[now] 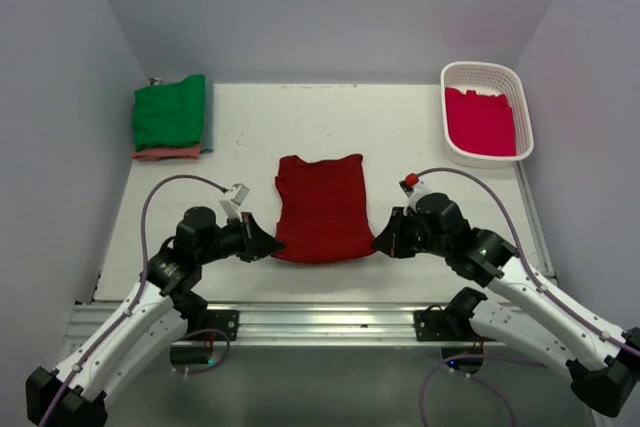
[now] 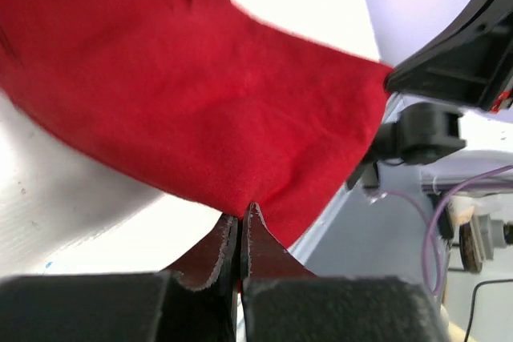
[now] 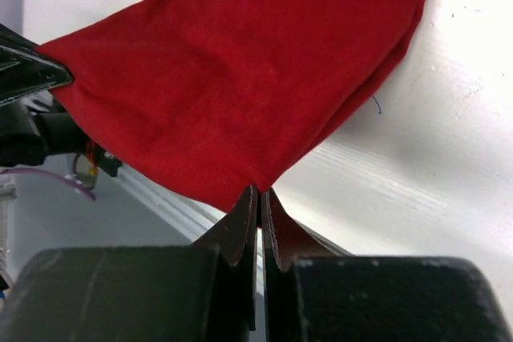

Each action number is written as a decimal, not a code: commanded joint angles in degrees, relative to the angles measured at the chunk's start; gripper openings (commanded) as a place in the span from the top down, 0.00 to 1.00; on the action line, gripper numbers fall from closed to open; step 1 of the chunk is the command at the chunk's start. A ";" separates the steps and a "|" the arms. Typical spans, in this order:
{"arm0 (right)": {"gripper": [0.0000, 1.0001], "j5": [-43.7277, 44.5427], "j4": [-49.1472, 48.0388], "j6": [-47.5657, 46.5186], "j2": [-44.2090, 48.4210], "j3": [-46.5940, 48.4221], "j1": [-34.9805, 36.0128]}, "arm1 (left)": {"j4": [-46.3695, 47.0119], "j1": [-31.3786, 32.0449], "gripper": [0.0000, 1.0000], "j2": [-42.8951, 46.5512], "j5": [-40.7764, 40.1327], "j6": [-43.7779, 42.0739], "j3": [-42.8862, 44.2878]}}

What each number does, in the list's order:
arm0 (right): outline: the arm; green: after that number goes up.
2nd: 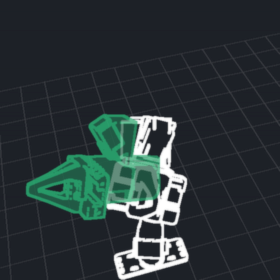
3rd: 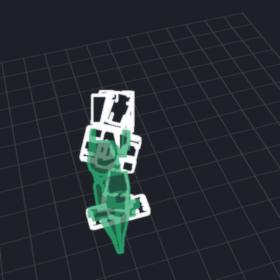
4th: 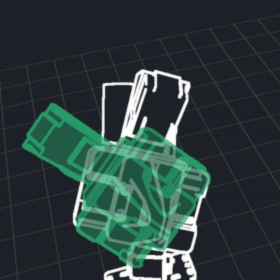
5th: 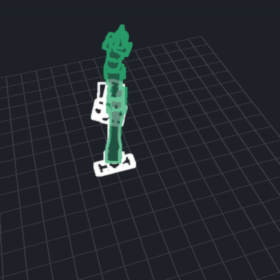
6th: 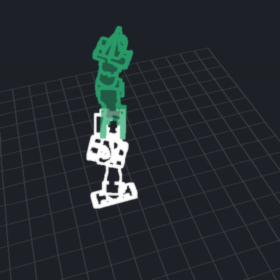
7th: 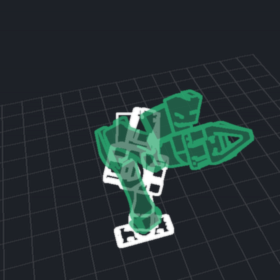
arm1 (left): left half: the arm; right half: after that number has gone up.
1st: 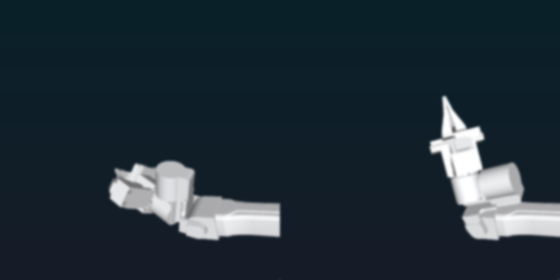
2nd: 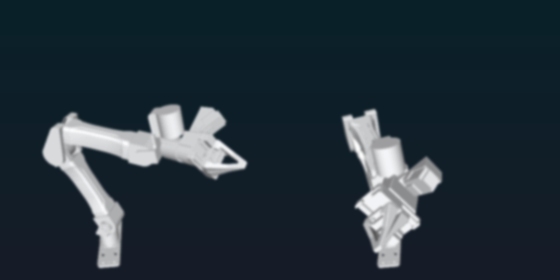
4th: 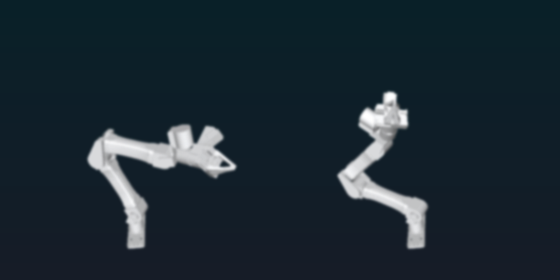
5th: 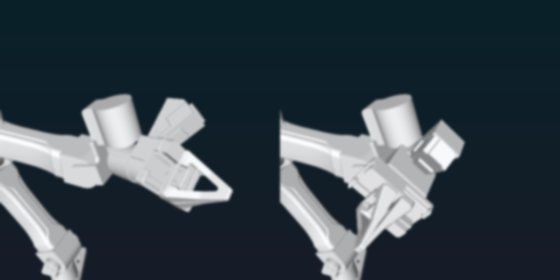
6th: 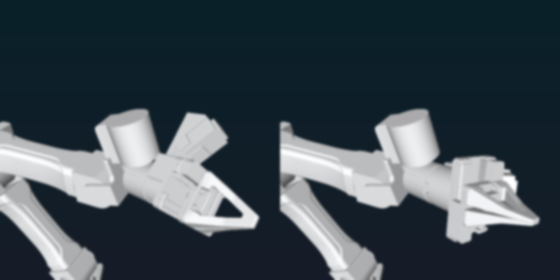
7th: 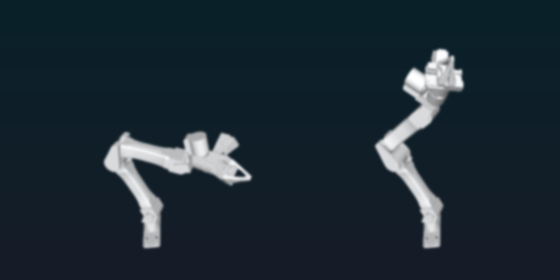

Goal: Fold and stack the t-shirts
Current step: Fold the tshirt

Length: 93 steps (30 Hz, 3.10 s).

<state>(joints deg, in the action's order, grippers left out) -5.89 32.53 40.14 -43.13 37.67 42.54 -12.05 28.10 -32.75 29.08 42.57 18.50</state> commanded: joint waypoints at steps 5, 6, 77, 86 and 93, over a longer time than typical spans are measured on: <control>1.00 5.35 7.64 -2.43 -0.10 11.63 1.14 | -12.74 0.29 1.00 0.34 -7.88 -0.71 15.06; 1.00 7.71 6.59 -4.09 -1.15 13.29 1.14 | -12.04 0.29 1.00 -0.72 -8.77 -1.77 15.33; 1.00 2.37 -20.24 -13.95 -72.26 38.26 -17.32 | 24.36 -15.18 0.00 -82.03 1.59 -15.50 31.77; 1.00 5.71 -18.82 -14.21 -73.58 37.91 -16.62 | 15.32 -13.33 0.00 -79.77 -7.63 -16.29 30.11; 1.00 5.63 -19.26 -14.12 -74.11 37.92 -16.70 | 6.54 -11.58 0.00 -72.11 -18.15 -15.76 30.80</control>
<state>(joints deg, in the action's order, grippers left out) -2.44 10.72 25.98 -114.89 75.20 25.67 15.33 15.27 -104.79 22.41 27.83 51.35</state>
